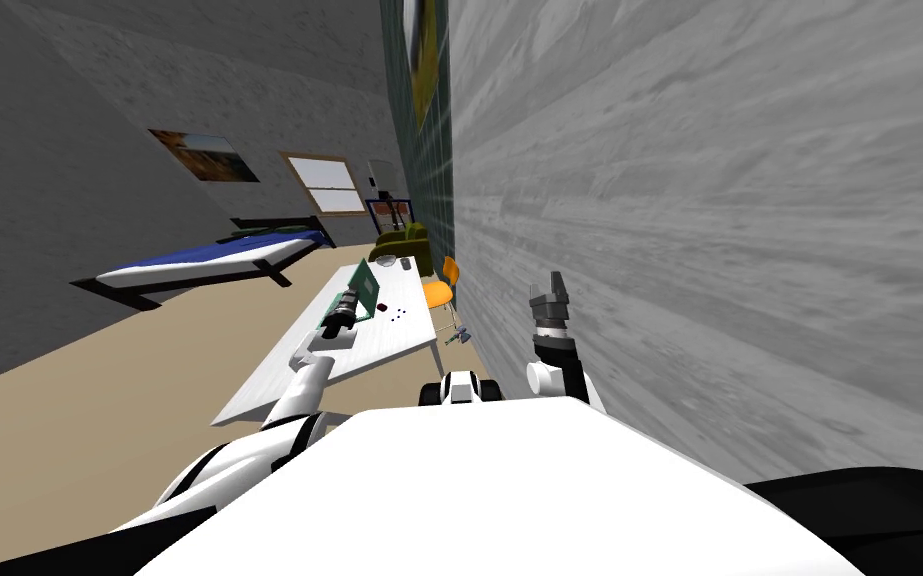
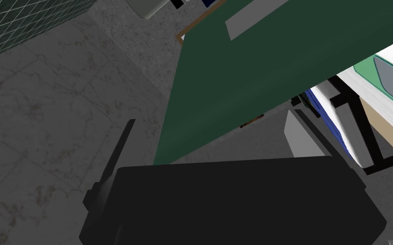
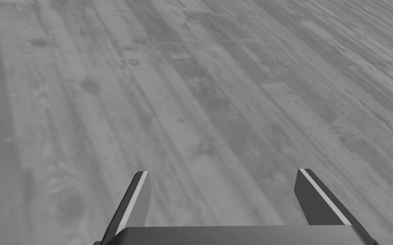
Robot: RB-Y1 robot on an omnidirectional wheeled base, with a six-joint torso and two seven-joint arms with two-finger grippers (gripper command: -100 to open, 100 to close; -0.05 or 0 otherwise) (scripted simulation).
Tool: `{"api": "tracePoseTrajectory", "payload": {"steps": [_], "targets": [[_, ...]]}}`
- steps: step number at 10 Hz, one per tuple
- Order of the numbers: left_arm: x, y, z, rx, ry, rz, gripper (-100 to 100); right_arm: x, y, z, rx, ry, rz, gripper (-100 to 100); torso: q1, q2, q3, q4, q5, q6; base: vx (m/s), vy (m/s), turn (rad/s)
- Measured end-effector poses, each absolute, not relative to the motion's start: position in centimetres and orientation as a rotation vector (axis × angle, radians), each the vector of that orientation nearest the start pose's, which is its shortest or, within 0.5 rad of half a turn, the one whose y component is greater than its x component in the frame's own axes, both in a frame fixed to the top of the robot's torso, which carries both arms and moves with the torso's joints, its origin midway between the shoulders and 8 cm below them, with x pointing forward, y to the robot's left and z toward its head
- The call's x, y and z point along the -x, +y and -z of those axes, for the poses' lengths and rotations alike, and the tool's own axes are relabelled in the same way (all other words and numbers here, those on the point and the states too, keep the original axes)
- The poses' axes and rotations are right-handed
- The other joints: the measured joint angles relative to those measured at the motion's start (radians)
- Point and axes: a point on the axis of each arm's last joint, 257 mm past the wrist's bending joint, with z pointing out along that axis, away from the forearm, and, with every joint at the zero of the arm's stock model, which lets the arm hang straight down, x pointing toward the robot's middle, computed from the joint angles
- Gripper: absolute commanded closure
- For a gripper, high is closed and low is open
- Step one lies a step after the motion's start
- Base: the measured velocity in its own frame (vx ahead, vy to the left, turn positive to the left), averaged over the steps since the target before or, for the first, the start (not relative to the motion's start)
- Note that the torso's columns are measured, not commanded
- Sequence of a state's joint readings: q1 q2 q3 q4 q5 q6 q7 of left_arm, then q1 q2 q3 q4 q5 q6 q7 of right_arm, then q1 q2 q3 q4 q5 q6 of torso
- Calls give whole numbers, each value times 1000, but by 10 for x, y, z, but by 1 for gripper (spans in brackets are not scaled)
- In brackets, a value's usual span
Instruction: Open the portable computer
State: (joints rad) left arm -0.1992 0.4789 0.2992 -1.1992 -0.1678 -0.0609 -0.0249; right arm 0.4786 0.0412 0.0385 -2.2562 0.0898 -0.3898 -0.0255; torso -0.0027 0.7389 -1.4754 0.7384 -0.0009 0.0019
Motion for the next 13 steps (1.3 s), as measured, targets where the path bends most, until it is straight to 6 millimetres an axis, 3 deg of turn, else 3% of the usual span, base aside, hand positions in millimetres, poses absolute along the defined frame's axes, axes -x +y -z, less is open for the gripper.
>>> {"api": "tracePoseTrajectory", "payload": {"steps": [2, 4, 6, 7, 8, 10, 12, 13], "targets": [[-573, 537, 166, 935, 1228, 530, -100, -371, -261, 1, -739, 703, -1291, 0, -2, 2, 1, 0, -1, 1, -30, -11, -20], [-572, 544, 182, 961, 1244, 515, -100, -371, -260, 1, -739, 703, -1294, 0, 0, 0, 0, 0, 0, 0, -20, -6, -24], [-580, 550, 174, 949, 1231, 519, -100, -372, -259, 0, -738, 704, -1298, 0, -1, 1, 1, 0, 0, 1, -28, -8, -21], [-580, 555, 181, 962, 1239, 510, -100, -372, -258, 0, -738, 704, -1299, 0, 0, 0, 0, 0, 0, 0, -44, -12, -50], [-585, 558, 170, 953, 1227, 515, -100, -372, -257, 0, -738, 704, -1301, 0, -1, 1, 1, 0, 0, 1, -39, -14, -36], [-588, 563, 175, 964, 1230, 505, -100, -372, -256, 0, -738, 705, -1304, 0, 0, 0, 0, 0, 0, 0, -25, -12, -28], [-597, 565, 156, 941, 1205, 513, -100, -373, -255, 0, -738, 705, -1309, 0, -2, 1, 1, 1, -1, 1, -31, -8, -17], [-597, 567, 159, 946, 1206, 511, -100, -373, -254, 0, -738, 705, -1310, 0, -1, 0, 0, 0, 0, 0, -8, -5, 6]]}}
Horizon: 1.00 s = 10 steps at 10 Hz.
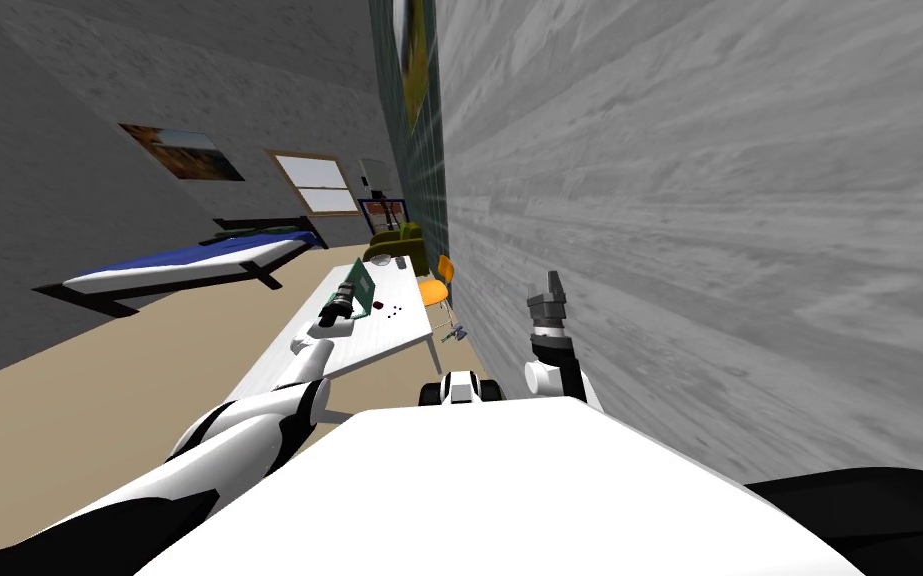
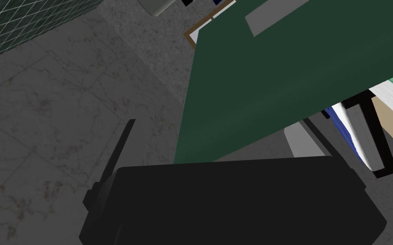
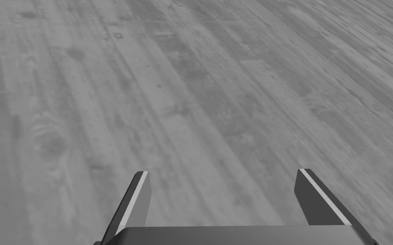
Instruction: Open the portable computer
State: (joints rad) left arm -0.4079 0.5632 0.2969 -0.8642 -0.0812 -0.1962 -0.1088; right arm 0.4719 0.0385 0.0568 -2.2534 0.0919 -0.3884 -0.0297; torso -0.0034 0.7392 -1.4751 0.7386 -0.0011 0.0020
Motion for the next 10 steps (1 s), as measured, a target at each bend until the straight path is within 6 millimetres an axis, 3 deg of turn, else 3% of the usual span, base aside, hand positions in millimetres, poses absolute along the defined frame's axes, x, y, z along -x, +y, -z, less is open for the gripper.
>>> {"api": "tracePoseTrajectory", "payload": {"steps": [1, 2, 3, 5, 7, 8, 10], "targets": [[-596, 572, 169, 962, 1215, 502, -100, -373, -254, 0, -738, 706, -1311, 0, 1, -1, -1, 0, 0, 0, -34, -12, -59], [-602, 576, 161, 958, 1201, 505, -100, -373, -253, 0, -737, 706, -1313, 0, 0, 0, 0, 0, 0, 1, -34, -11, -30], [-602, 580, 166, 969, 1204, 496, -100, -373, -253, 0, -737, 706, -1315, 0, -1, 1, 0, 0, 0, 0, -55, -27, -48], [-609, 587, 145, 955, 1177, 499, -100, -374, -251, 0, -736, 706, -1320, 0, -2, 1, 1, 0, -1, 1, -33, -14, -17], [-607, 592, 163, 982, 1191, 483, -100, -374, -250, 0, -737, 707, -1323, 0, 1, -2, -1, -1, 0, 0, -15, -5, -27], [-609, 597, 156, 982, 1179, 481, -100, -374, -249, 0, -736, 707, -1326, 0, 0, 0, 0, 0, 0, 1, -35, -12, -38], [-605, 606, 163, 1005, 1182, 466, -100, -374, -247, -1, -735, 708, -1331, 0, 0, 0, 0, -1, 1, -1, -8, -3, -2]]}}
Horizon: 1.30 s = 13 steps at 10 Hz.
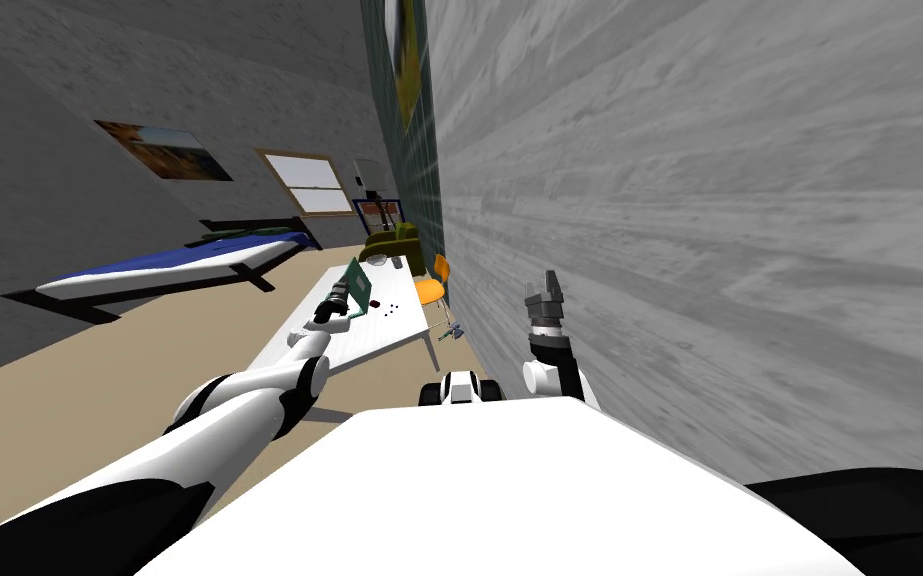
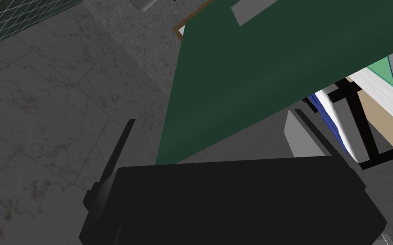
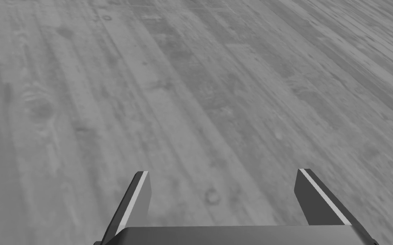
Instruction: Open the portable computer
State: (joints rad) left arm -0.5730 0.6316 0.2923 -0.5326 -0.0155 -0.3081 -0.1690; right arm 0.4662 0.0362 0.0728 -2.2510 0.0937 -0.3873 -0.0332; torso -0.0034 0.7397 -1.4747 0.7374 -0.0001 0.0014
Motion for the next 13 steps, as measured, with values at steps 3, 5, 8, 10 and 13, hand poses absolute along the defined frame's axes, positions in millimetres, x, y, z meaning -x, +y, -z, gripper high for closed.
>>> {"api": "tracePoseTrajectory", "payload": {"steps": [3, 5, 8, 10, 13], "targets": [[-604, 600, 168, 998, 1196, 472, 100, -375, -246, 1, -739, 712, -1335, 0, 7, -7, -5, -4, 6, -3, 34, 12, 29], [-601, 592, 170, 996, 1201, 475, 100, -375, -246, 1, -739, 712, -1335, 0, 8, -7, -4, -7, 8, 0, 36, 18, 47], [-597, 583, 178, 991, 1222, 484, 100, -375, -246, 1, -739, 712, -1335, 0, 12, -12, -8, -9, 10, 0, 40, 11, 30], [-595, 580, 175, 977, 1219, 488, 100, -375, -246, 1, -738, 712, -1335, 0, 11, -10, -6, -8, 9, 1, 16, 6, 21], [-588, 572, 183, 980, 1231, 491, 100, -375, -246, 1, -738, 712, -1335, 0, 14, -12, -7, -12, 14, -1, 23, 8, 13]]}}
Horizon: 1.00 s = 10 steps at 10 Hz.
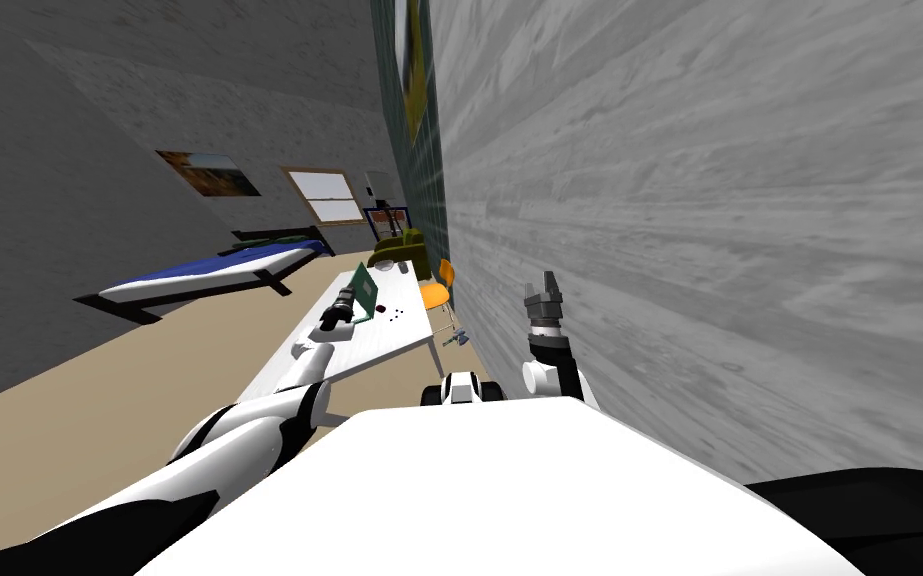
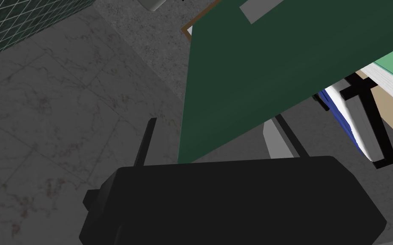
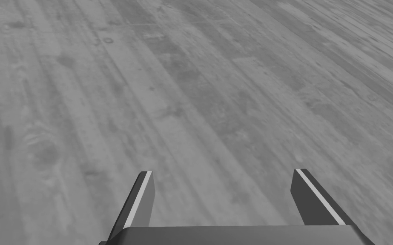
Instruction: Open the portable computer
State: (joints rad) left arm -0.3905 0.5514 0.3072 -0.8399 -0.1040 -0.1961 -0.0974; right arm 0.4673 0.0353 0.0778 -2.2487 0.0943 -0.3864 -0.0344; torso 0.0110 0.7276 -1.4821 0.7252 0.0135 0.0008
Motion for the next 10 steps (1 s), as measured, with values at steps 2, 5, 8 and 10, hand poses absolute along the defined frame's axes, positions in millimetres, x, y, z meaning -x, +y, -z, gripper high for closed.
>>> {"api": "tracePoseTrajectory", "payload": {"steps": [2, 5, 8, 10], "targets": [[-586, 568, 183, 973, 1236, 496, 100, -375, -246, 1, -739, 712, -1335, 0, 0, 0, 0, 1, -1, -1, 34, 12, 38], [-579, 559, 179, 966, 1235, 503, 100, -375, -246, 1, -738, 712, -1335, 0, -1, 1, 1, 3, -3, 1, 18, 10, 21], [-571, 545, 180, 963, 1244, 510, 100, -375, -246, 1, -739, 712, -1335, 0, -2, 0, 0, 2, -3, 0, 53, 17, 38], [-559, 535, 180, 963, 1241, 514, 100, -375, -246, 1, -739, 712, -1335, 0, -2, 1, 1, 0, -1, -1, 55, 14, 48]]}}
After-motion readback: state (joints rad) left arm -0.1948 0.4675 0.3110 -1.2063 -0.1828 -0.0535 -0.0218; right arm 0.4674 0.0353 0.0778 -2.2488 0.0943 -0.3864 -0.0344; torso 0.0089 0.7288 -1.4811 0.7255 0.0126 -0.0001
